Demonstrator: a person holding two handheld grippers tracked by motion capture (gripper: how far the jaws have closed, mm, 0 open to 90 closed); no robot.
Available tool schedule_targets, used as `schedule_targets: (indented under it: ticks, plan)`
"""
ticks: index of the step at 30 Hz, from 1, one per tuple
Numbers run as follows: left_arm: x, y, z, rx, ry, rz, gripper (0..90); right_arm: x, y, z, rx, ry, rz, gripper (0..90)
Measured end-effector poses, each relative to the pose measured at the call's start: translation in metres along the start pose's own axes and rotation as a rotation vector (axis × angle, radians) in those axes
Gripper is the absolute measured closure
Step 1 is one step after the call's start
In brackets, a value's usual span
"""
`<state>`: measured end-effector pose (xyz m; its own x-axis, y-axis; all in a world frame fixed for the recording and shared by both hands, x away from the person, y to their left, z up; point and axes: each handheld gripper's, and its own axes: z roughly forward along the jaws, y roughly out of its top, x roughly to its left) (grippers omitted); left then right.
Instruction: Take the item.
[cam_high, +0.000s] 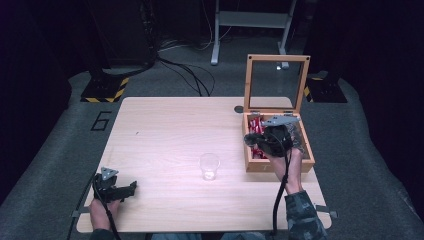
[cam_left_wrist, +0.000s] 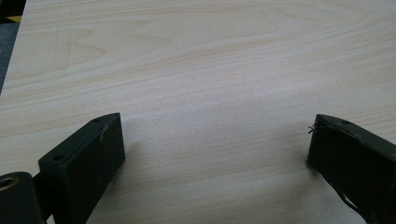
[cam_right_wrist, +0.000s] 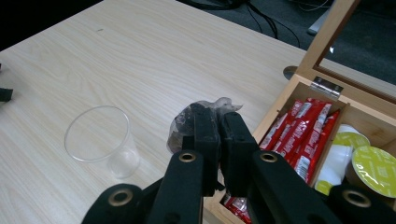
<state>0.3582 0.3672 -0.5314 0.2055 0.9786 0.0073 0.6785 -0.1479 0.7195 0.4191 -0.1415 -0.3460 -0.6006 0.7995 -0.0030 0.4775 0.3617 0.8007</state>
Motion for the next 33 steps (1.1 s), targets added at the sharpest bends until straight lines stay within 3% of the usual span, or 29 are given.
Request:
schedule_targets:
  ticks: [33]
  plan:
    - [0.000,0.000,0.000,-0.001,0.001,-0.001,3.7,0.033,0.015,0.035,0.078,0.078,-0.086,86.6]
